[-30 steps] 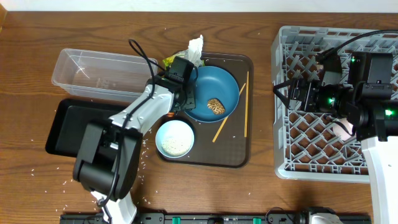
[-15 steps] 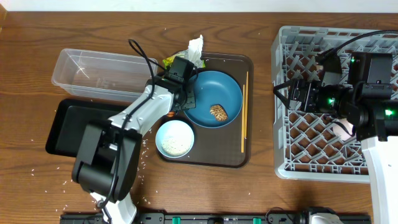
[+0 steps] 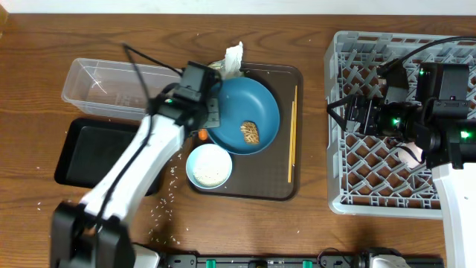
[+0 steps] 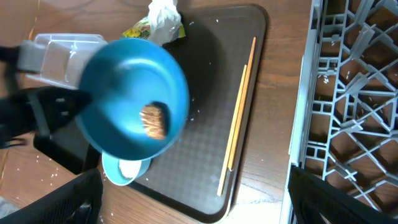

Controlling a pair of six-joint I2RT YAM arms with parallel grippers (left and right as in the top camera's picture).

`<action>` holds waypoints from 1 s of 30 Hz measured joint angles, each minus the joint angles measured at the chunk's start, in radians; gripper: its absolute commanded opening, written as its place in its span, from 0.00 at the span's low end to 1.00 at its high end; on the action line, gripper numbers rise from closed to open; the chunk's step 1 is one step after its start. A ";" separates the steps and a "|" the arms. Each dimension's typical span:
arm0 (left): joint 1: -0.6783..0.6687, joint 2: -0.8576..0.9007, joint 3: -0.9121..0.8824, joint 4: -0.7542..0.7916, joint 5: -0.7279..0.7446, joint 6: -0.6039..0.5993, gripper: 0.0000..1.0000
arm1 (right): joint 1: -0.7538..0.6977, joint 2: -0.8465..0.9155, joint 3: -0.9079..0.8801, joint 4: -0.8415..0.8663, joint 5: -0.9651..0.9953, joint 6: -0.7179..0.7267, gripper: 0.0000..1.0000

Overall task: Sort waste into correct bins and load items into the dishwasher rack
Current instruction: 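Tip the teal bowl over the black tray to dump the mushroom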

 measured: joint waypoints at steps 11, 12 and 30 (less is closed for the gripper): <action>0.109 -0.340 0.077 -0.365 -0.225 0.053 0.06 | 0.000 0.000 0.000 -0.001 0.000 0.000 0.89; 0.128 -0.369 0.091 -0.401 -0.239 0.057 0.06 | 0.000 0.000 0.000 0.000 0.000 0.000 0.89; 0.300 -0.250 0.134 -0.837 -0.857 -0.250 0.06 | 0.000 0.000 0.000 0.018 0.000 0.001 0.90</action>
